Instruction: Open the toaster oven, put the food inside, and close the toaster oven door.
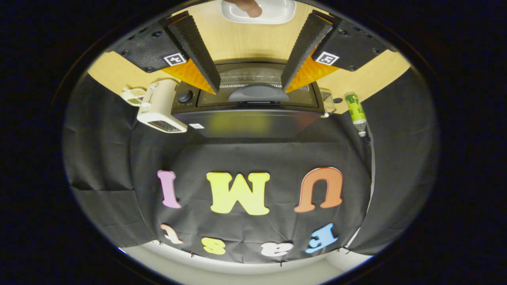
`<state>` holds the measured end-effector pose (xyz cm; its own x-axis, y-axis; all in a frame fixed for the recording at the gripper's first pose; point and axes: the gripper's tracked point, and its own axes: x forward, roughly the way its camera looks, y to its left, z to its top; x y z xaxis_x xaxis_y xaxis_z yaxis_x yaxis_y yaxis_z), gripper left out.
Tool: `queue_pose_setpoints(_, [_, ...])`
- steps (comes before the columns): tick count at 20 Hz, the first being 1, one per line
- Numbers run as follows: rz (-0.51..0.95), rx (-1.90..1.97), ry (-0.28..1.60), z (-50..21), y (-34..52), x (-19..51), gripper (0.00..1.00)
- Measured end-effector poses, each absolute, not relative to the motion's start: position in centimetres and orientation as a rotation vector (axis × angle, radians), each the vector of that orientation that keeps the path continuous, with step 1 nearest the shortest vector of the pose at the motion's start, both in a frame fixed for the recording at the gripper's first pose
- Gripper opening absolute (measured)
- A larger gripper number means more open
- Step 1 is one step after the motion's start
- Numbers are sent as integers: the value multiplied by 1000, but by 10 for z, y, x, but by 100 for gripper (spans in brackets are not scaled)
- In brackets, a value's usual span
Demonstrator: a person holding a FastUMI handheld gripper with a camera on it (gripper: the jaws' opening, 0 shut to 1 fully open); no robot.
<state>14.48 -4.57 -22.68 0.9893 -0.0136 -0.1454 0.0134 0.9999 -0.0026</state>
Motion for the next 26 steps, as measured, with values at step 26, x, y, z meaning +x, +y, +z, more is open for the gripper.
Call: queue_pose_setpoints(26, [-4, 21, -85, -24, -95, -101, 100])
